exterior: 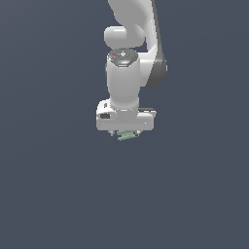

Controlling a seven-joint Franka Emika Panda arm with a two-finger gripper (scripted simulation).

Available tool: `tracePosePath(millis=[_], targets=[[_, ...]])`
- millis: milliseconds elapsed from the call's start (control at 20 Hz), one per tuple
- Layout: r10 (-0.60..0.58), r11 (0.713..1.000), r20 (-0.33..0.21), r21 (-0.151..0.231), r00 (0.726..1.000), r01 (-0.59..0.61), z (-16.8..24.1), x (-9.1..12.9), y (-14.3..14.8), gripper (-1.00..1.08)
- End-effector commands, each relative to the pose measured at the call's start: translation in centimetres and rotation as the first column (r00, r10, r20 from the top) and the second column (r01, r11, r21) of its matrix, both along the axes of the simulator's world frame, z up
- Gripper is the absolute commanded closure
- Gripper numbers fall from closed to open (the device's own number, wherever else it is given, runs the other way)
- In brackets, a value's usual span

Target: Pick up the object and move it to a goal position.

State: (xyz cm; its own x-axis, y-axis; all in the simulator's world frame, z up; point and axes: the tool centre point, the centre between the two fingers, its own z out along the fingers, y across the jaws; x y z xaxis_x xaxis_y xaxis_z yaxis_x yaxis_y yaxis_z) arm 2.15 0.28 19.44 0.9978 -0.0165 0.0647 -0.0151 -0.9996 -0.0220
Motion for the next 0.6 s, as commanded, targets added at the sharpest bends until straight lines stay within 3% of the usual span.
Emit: tracePosePath(millis=[0, 550], targets=[[0.0, 1.0, 0.0, 0.0, 1.0, 0.0, 0.0, 0.0, 0.0, -0.92], [-0.025, 1.0, 0.049, -0.001, 0.998, 0.025, 2.0, 1.2, -2.7, -0.92]])
